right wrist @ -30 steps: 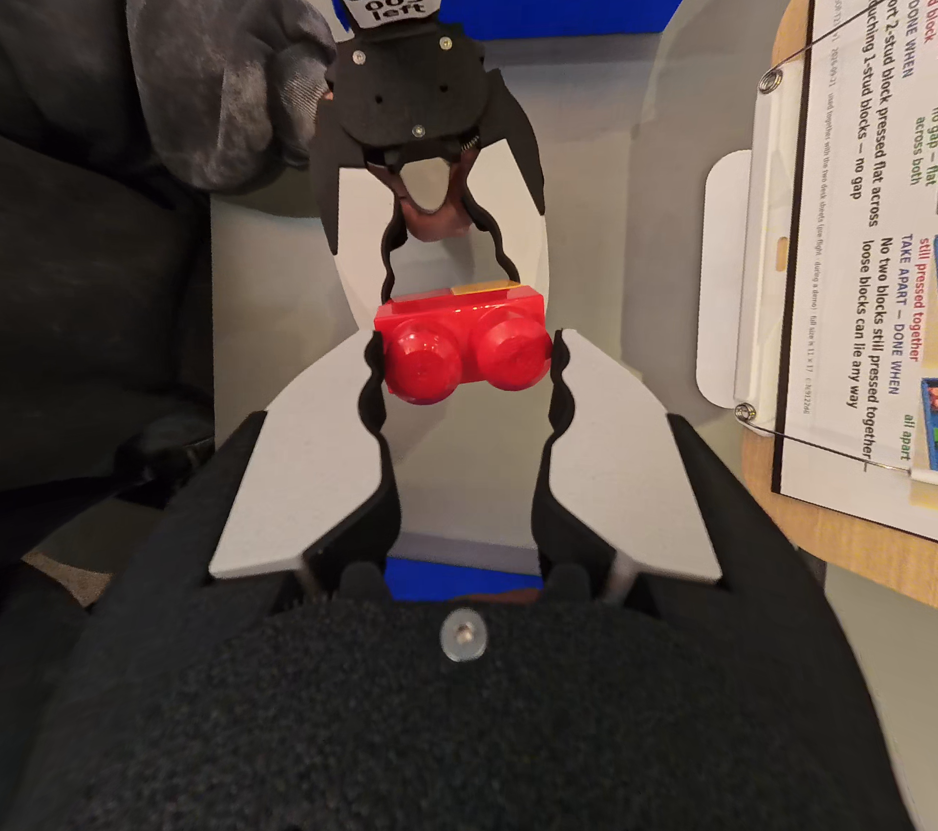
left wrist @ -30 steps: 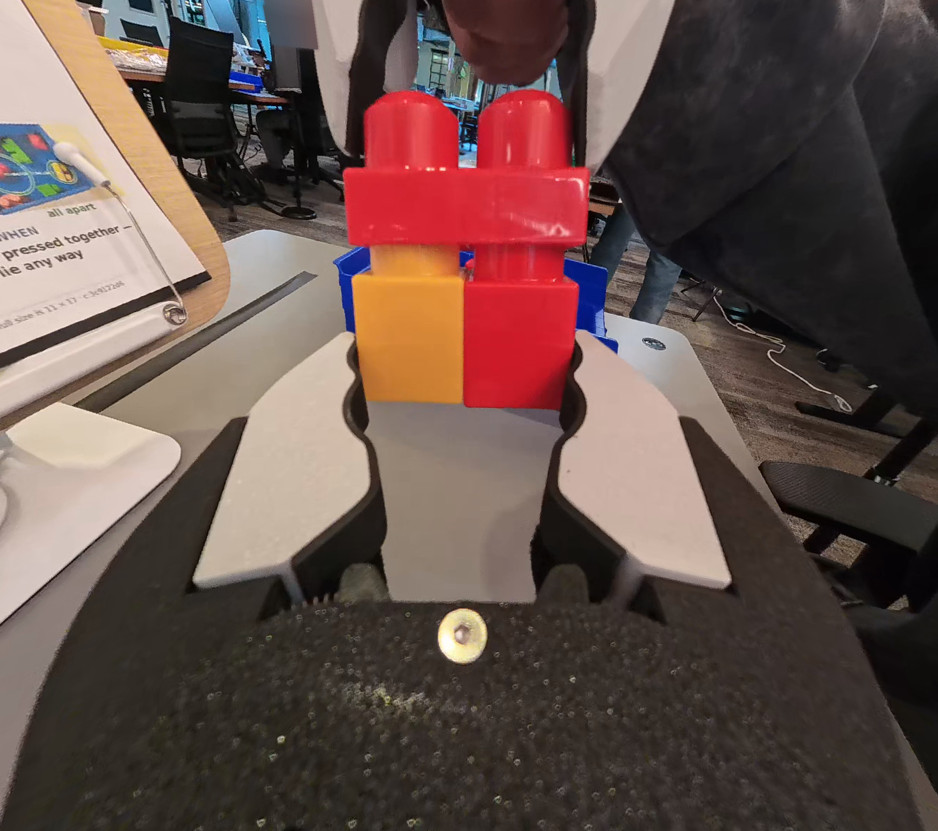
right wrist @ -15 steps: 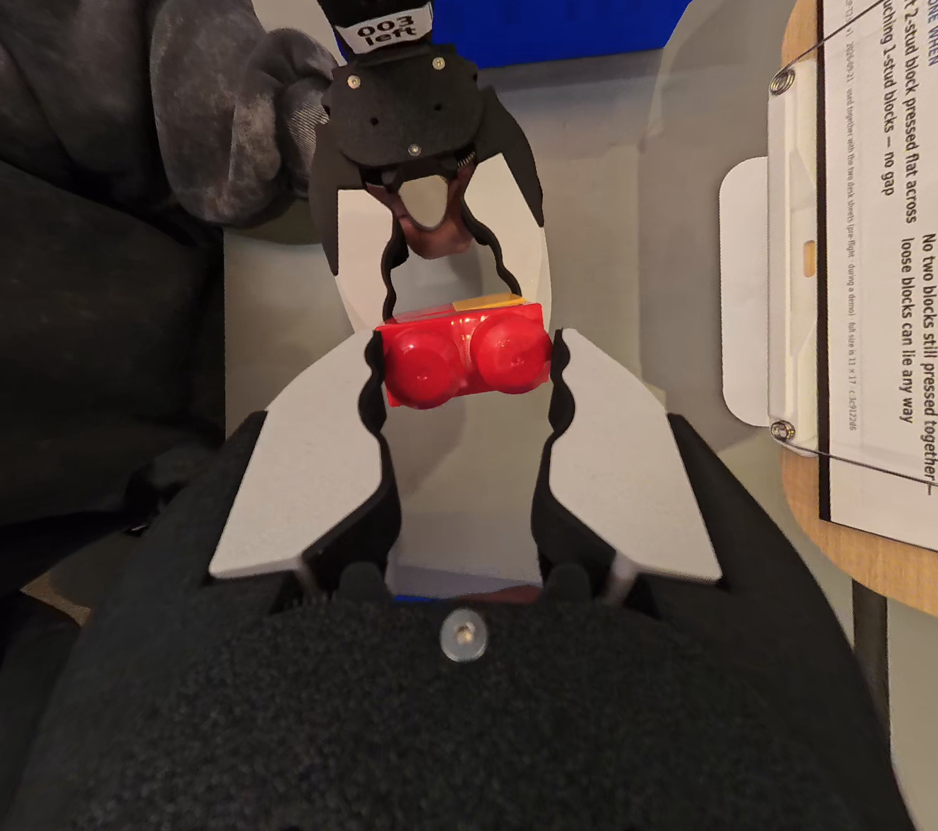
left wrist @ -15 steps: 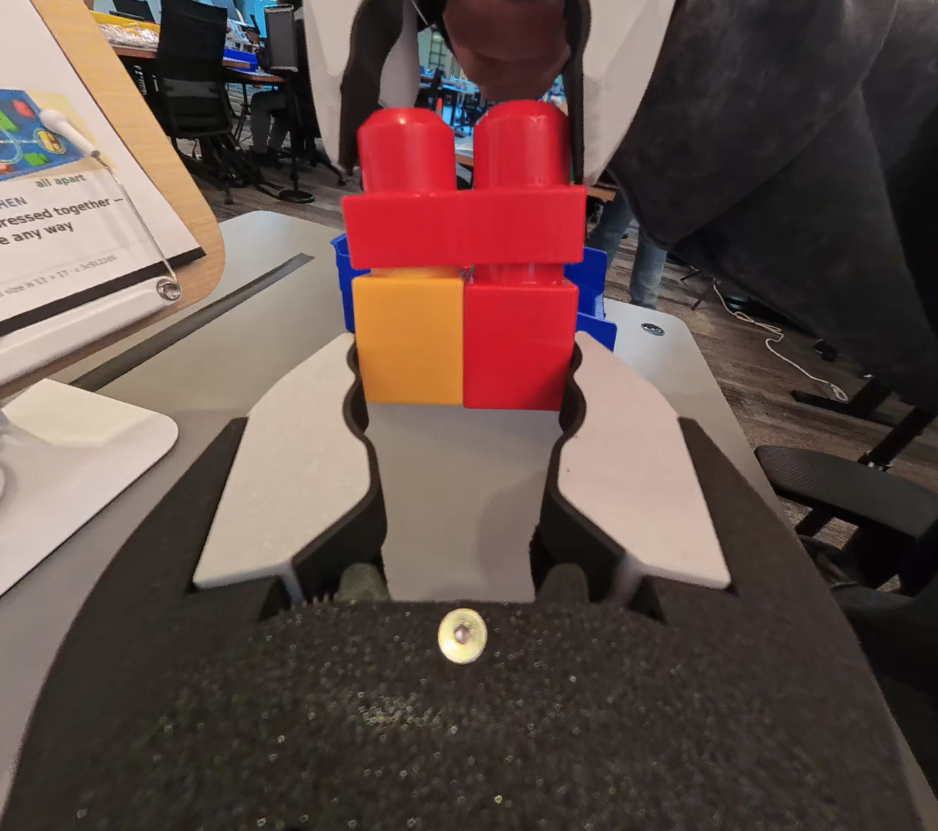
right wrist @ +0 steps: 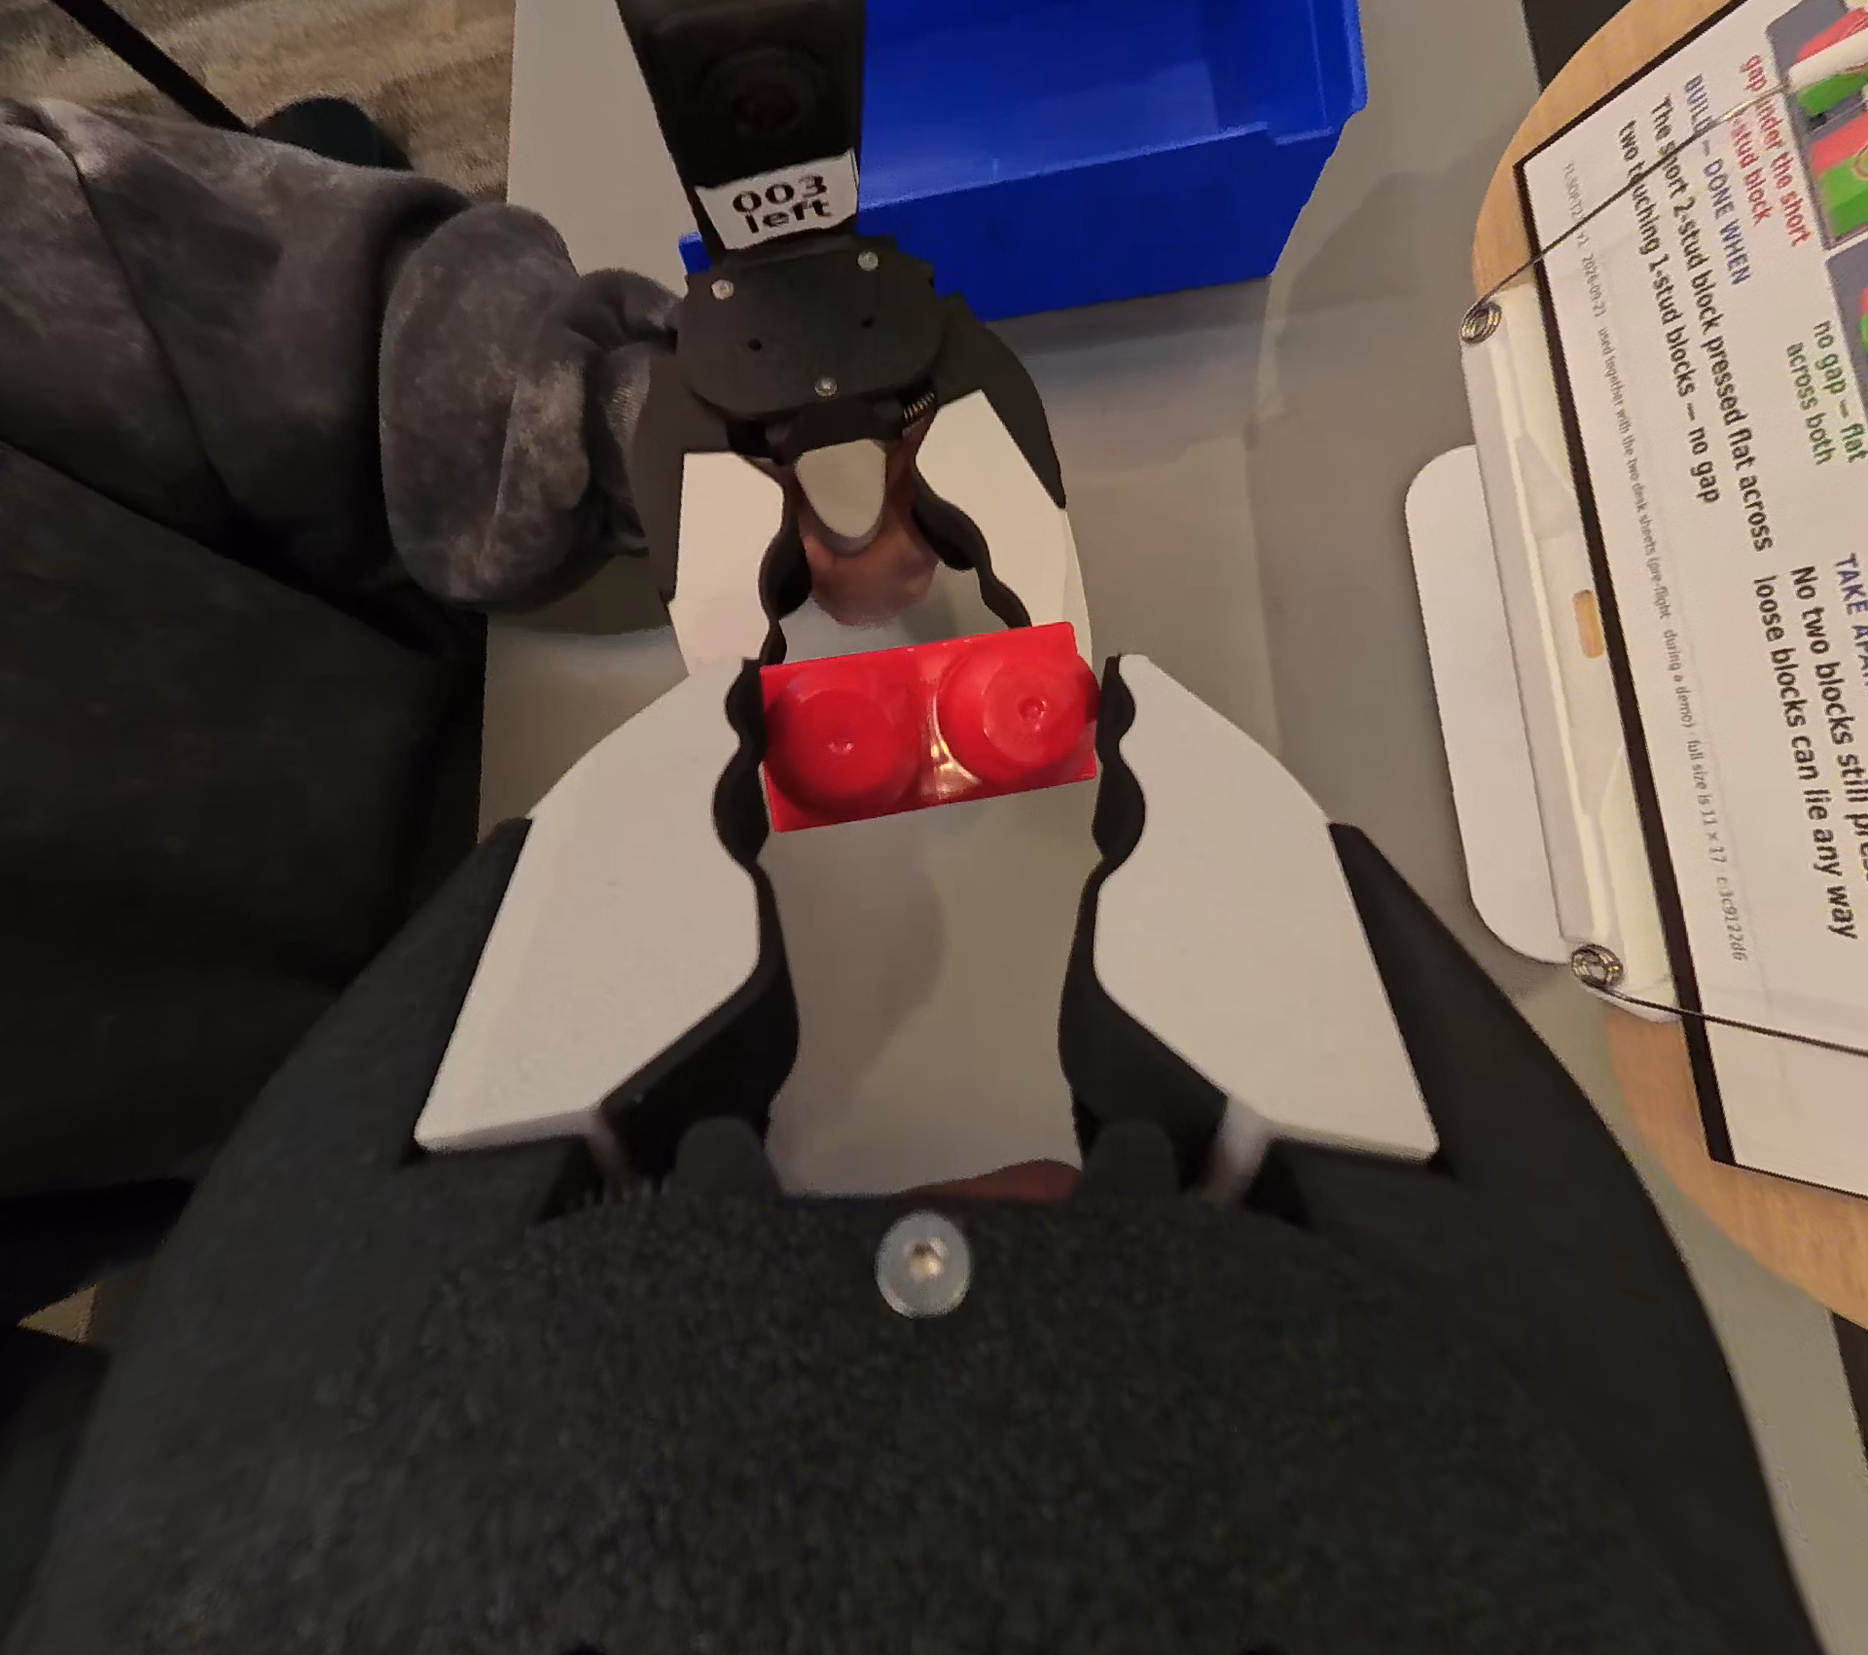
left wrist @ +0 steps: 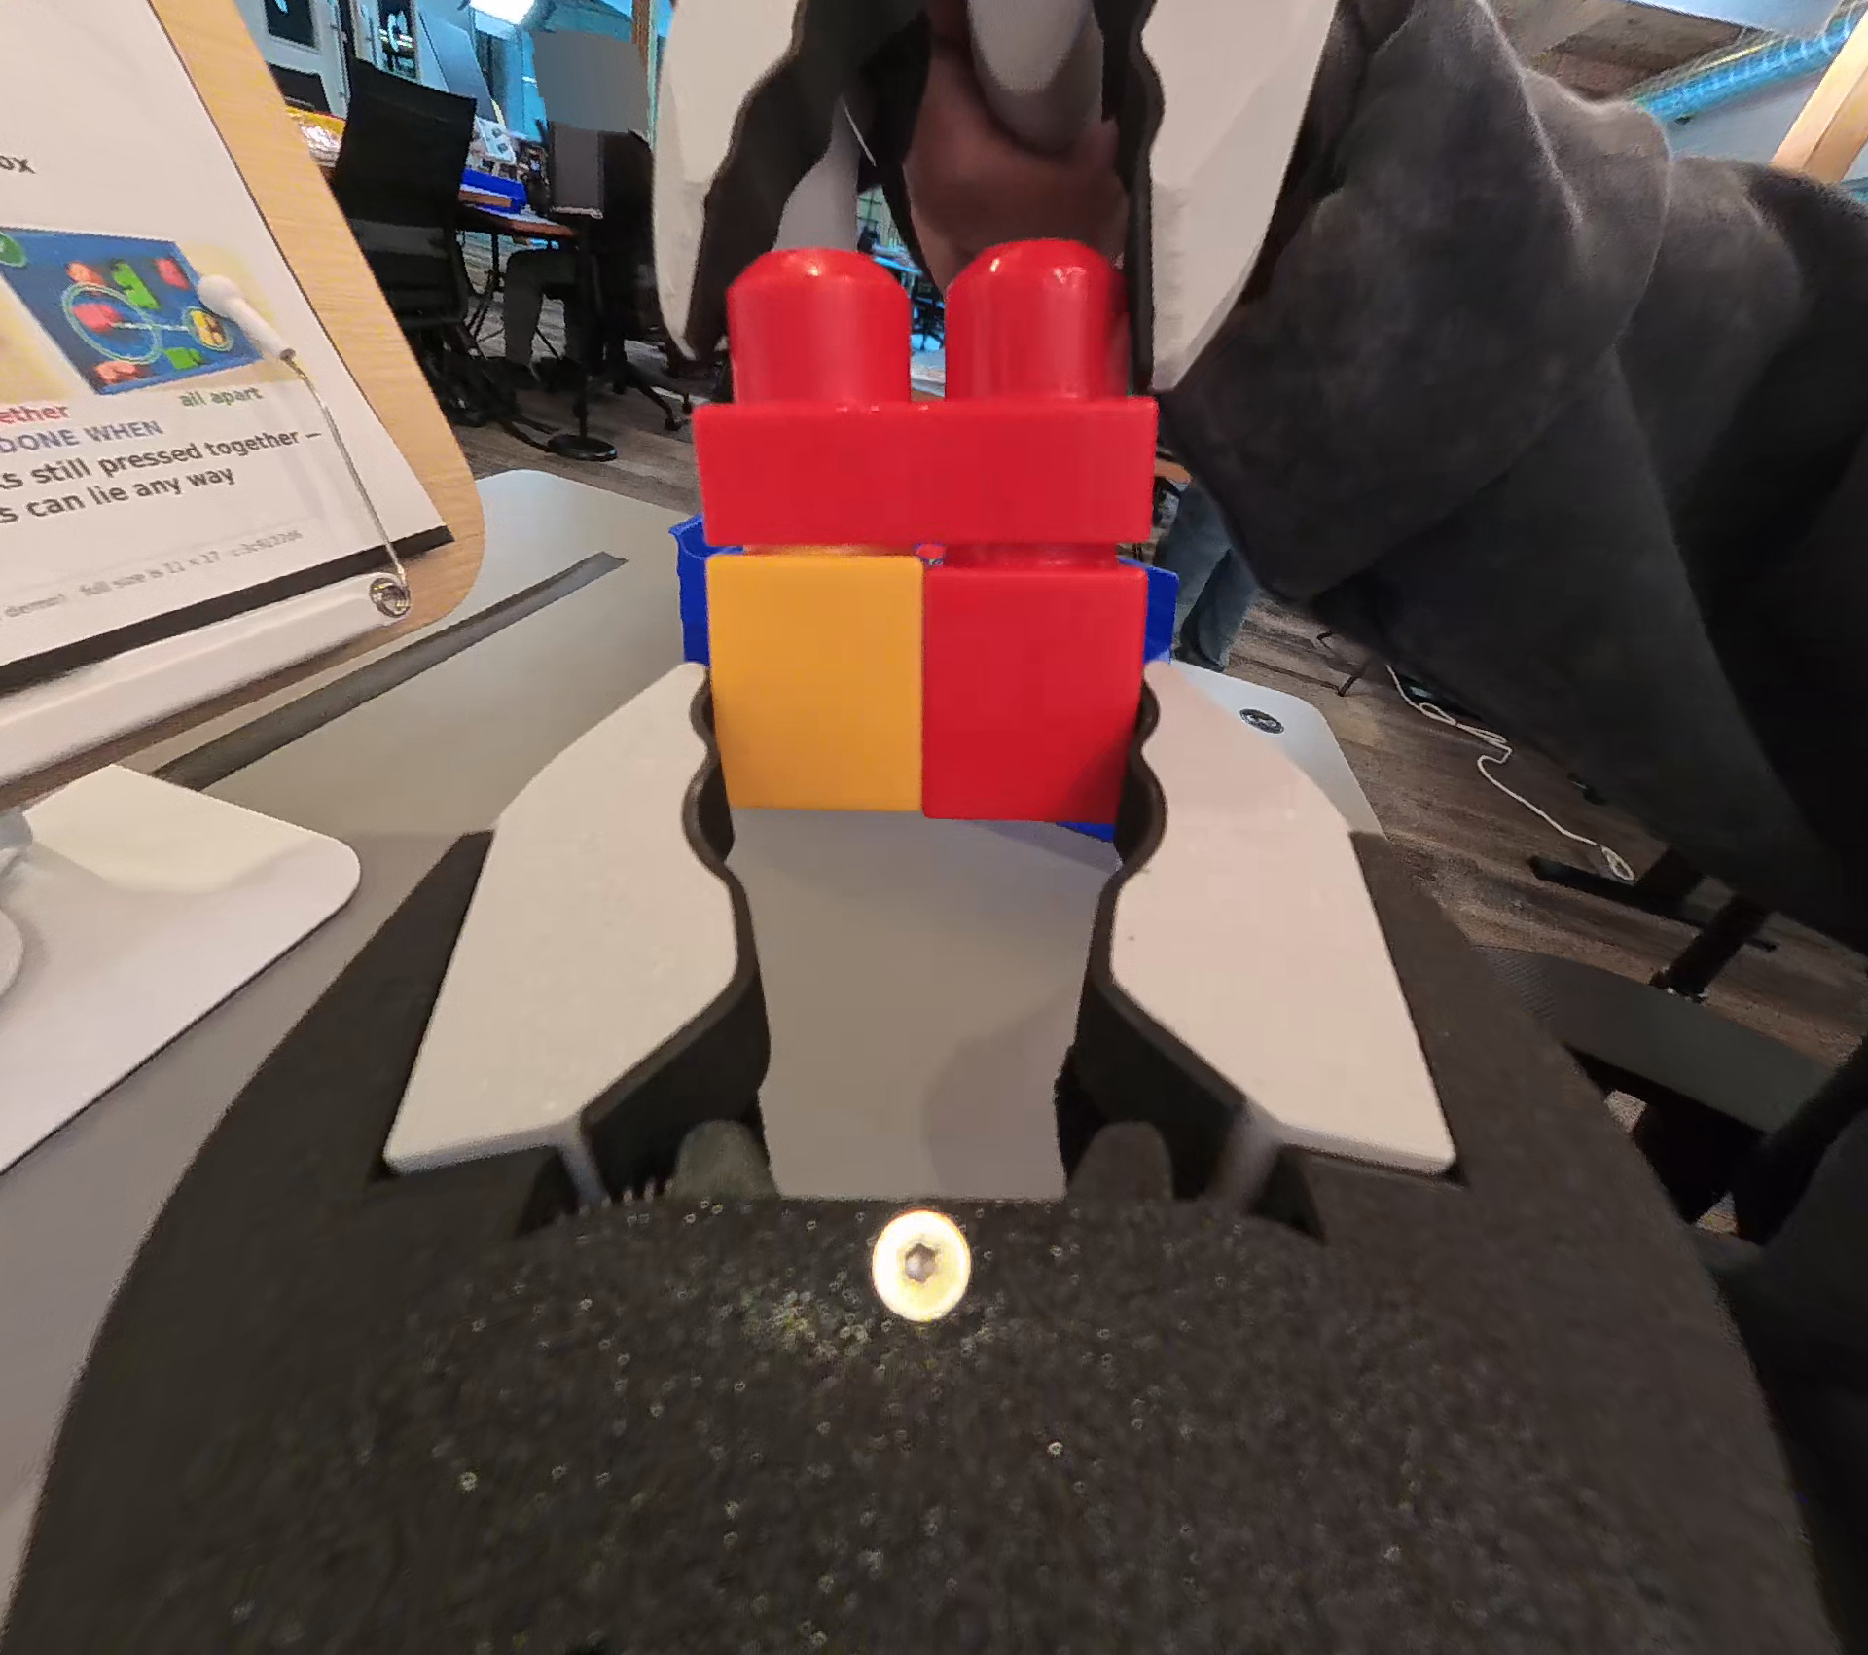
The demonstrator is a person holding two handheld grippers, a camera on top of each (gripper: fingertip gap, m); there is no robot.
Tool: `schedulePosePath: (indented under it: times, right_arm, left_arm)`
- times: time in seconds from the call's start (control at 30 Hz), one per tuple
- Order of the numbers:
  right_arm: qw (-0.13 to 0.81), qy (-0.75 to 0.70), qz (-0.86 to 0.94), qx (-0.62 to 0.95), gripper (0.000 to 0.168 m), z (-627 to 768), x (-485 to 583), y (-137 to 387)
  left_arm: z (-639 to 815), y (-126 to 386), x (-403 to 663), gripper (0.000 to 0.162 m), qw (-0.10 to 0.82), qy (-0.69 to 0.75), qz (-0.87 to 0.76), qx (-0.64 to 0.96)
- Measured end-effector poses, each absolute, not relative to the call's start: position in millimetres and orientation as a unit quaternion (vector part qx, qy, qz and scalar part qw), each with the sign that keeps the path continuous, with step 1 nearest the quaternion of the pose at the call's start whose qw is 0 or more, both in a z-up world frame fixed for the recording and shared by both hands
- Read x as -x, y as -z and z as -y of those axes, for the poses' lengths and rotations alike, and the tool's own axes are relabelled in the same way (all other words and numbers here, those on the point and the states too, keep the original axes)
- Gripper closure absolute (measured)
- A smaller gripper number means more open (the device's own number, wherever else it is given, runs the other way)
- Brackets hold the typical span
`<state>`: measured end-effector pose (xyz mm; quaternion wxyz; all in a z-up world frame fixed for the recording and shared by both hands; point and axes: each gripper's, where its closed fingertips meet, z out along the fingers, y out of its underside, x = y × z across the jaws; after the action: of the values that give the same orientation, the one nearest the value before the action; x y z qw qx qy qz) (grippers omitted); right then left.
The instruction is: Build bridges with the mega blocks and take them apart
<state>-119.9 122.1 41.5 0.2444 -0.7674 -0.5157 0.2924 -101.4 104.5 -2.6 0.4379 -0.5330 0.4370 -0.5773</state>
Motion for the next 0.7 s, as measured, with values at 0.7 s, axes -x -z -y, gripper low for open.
schedulePosePath:
  times: [0.7]
  right_arm:
    - [0.108, -0.761, -0.067, 0.636, 0.081, -107.6, 104.1, -9.2]
  left_arm:
    - [-82.2, 13.5, 96.7, 0.088, 0.469, 0.523, -0.516, 0.490]
